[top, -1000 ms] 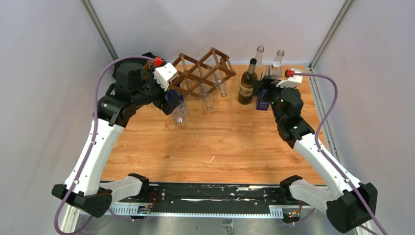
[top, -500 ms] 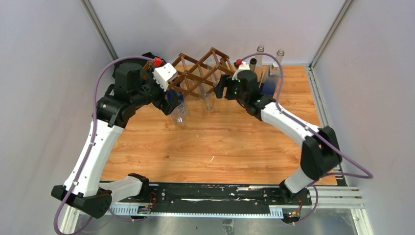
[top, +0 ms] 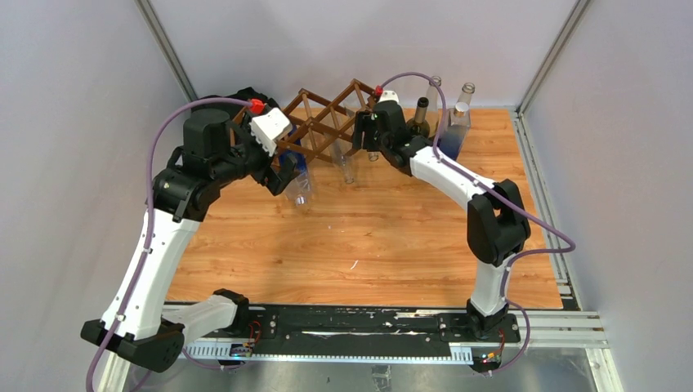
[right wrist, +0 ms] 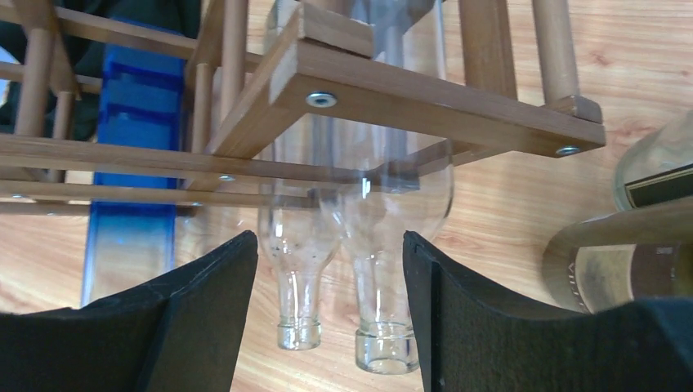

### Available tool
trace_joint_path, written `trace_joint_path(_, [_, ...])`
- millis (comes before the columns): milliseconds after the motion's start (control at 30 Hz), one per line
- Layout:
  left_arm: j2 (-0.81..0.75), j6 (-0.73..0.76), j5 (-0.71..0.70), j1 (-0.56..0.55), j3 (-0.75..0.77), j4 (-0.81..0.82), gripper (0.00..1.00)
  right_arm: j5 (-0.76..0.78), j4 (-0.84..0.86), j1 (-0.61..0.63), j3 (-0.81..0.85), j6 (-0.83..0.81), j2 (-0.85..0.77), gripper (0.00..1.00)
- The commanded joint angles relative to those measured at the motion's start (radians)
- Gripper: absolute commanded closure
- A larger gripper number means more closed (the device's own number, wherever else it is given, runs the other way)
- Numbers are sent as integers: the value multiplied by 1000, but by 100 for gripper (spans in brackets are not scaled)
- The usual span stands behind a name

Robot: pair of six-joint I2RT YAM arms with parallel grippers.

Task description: Take the wine bottle off the wine rack

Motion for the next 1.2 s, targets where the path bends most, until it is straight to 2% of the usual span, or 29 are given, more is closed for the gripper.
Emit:
trace_joint_path(0, [-22,15,15,9,-12,-11,0,81,-57,12,27,-47,32,31])
trace_joint_path(300, [-15,11,28,9,-7,-11,0,109,-44,19,16,-70,80,32])
trace_joint_path(500, [-22,14,23,9,-12,-11,0,137,-61,48,64,-101,131,34])
trace_joint_path(800, [-38,30,14,9,-21,-11,0,154,-79,57,105,-115,150,46])
trace_joint_path(867, [-41,31,14,9,-24,-11,0,158,-82,56,100,-124,145,43])
trace_joint_path(1000, [-41,29,20,9,-22,-10,0,162,-95,50,105,-133,145,28])
trace_joint_path(1167, [-46,28,18,9,-21,-11,0,148,-113,36,130,-130,165,27])
